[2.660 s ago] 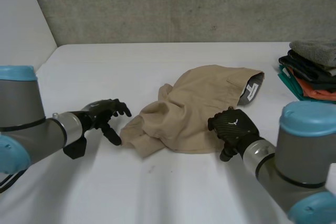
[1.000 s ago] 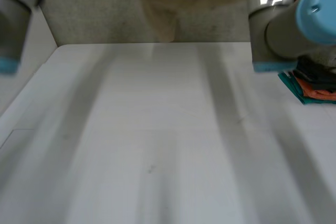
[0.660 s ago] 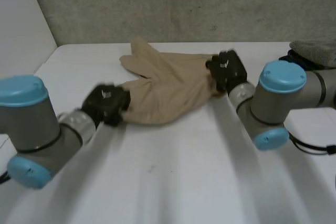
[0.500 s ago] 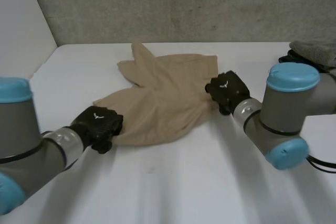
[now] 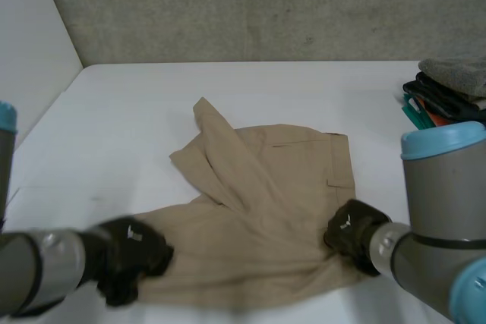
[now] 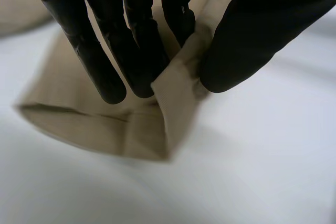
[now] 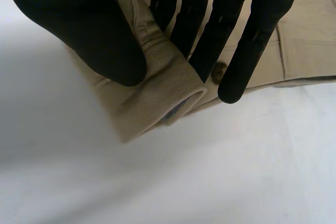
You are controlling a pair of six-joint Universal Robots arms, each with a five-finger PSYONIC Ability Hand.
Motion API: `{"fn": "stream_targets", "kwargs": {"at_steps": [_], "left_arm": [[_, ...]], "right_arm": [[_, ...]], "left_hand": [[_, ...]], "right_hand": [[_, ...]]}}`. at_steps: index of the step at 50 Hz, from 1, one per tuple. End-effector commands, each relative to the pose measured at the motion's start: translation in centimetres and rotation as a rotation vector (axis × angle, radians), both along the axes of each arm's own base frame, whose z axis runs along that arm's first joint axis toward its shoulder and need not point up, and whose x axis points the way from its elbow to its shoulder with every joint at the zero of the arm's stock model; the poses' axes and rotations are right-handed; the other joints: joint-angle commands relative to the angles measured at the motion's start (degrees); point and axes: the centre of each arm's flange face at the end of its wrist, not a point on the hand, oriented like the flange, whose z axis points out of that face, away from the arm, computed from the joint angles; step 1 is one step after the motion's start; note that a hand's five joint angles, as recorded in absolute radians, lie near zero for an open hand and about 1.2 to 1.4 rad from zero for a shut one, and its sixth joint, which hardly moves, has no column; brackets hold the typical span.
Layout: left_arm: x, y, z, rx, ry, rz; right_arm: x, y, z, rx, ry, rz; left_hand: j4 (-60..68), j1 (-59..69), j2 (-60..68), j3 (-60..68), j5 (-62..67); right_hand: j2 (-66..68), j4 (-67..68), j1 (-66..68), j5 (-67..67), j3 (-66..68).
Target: Fold the laundry.
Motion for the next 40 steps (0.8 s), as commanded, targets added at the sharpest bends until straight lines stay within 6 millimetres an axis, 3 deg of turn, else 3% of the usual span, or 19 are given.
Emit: {"fn": "stream_targets", "kwargs": {"at_steps": [1, 2, 3, 4, 5, 6, 7, 8, 9, 10, 12, 16, 20, 28, 30, 34, 37, 38, 40], "left_arm": [[-3.3, -10.0, 1.2, -0.422, 0.145, 0.042], [-4.2, -12.2, 3.6, -0.557, 0.201, 0.055], [-4.6, -13.3, 5.1, -0.631, 0.238, 0.061], [-5.0, -14.1, 6.8, -0.706, 0.28, 0.066], [-5.6, -15.6, 10.5, -0.856, 0.379, 0.081], [-5.9, -16.1, 12.5, -0.931, 0.44, 0.091], [-6.0, -16.5, 14.4, -1.001, 0.501, 0.1], [-6.0, -16.8, 18.1, -1.121, 0.634, 0.114], [-5.9, -16.8, 19.9, -1.18, 0.702, 0.118], [-5.8, -16.6, 21.8, -1.238, 0.785, 0.123], [-5.2, -16.0, 25.3, -1.336, 0.967, 0.13], [-3.8, -16.7, 27.0, -1.363, 1.098, 0.18], [-4.0, -16.9, 25.1, -1.259, 1.05, 0.21], [-4.9, -17.1, 19.6, -1.101, 0.961, 0.209], [-5.2, -17.0, 18.4, -1.074, 0.949, 0.201], [-6.7, -16.6, 13.4, -0.939, 0.891, 0.177], [-7.8, -15.8, 8.3, -0.814, 0.81, 0.143], [-8.1, -15.2, 5.6, -0.749, 0.758, 0.132], [-8.2, -14.5, 2.7, -0.682, 0.698, 0.124]], "right_arm": [[2.9, -7.1, 1.9, -0.224, -0.086, -0.125], [3.4, -8.2, 3.1, -0.284, -0.117, -0.14], [4.6, -10.5, 6.7, -0.429, -0.231, -0.179], [5.2, -11.5, 8.5, -0.497, -0.304, -0.191], [5.8, -12.3, 10.4, -0.565, -0.387, -0.203], [6.3, -13.0, 12.7, -0.641, -0.478, -0.213], [6.7, -14.4, 17.5, -0.804, -0.705, -0.236], [6.8, -14.6, 18.8, -0.848, -0.773, -0.237], [6.8, -14.8, 20.7, -0.914, -0.881, -0.234], [6.5, -14.7, 24.1, -1.028, -1.05, -0.213], [6.2, -14.4, 26.8, -1.136, -1.206, -0.178], [5.9, -13.8, 29.4, -1.342, -1.368, -0.092], [7.0, -14.5, 28.2, -1.306, -1.342, -0.057], [8.9, -16.9, 22.3, -1.1, -1.208, -0.055], [9.1, -17.6, 19.9, -1.042, -1.174, -0.074], [9.1, -18.7, 14.9, -0.926, -1.084, -0.116], [9.1, -18.8, 10.3, -0.817, -0.991, -0.144], [9.1, -18.7, 9.2, -0.793, -0.965, -0.147], [8.8, -18.3, 5.8, -0.713, -0.87, -0.156]], "left_hand": [[11.25, 13.42, 11.37, 11.67, 12.75], [11.25, 13.42, 11.37, 11.67, 12.75], [11.25, 13.42, 11.37, 11.67, 12.75], [11.25, 13.42, 11.37, 11.67, 12.75], [11.25, 13.42, 11.37, 11.67, 12.75], [11.25, 13.42, 11.37, 11.67, 12.75], [11.25, 13.42, 11.37, 11.67, 12.75], [11.25, 13.42, 11.37, 11.67, 12.75], [11.25, 13.42, 11.37, 11.67, 12.75], [11.25, 13.42, 11.37, 11.67, 12.75], [11.25, 13.42, 11.37, 11.67, 12.75], [11.25, 13.42, 11.37, 11.67, 12.75], [11.25, 13.42, 11.37, 11.67, 12.75], [11.25, 13.42, 11.37, 11.67, 12.75], [11.25, 13.42, 11.37, 11.67, 12.75], [11.25, 13.42, 11.37, 11.67, 12.75], [11.25, 13.42, 11.37, 11.67, 12.75], [11.25, 13.42, 11.37, 11.67, 12.75], [11.25, 13.42, 11.37, 11.67, 12.75]], "right_hand": [[13.1, 11.27, 17.01, 12.35, 11.99], [13.1, 11.27, 17.01, 12.35, 11.99], [13.1, 11.27, 17.01, 12.35, 11.99], [13.1, 11.27, 17.01, 12.35, 11.99], [13.1, 11.27, 17.01, 12.35, 11.99], [13.1, 11.27, 17.01, 12.35, 11.99], [13.1, 11.27, 17.01, 12.35, 11.99], [13.1, 11.27, 17.01, 12.35, 11.99], [13.1, 11.27, 17.01, 12.35, 11.99], [13.1, 11.27, 17.01, 12.35, 11.99], [13.1, 11.27, 17.01, 12.35, 11.99], [13.1, 11.27, 17.01, 12.35, 11.99], [13.1, 11.27, 17.01, 12.35, 11.99], [13.1, 11.27, 17.01, 12.35, 11.99], [13.1, 11.27, 17.01, 12.35, 11.99], [13.1, 11.27, 17.01, 12.35, 11.99], [13.1, 11.27, 17.01, 12.35, 11.99], [13.1, 11.27, 17.01, 12.35, 11.99], [13.1, 11.27, 17.01, 12.35, 11.99]]}}
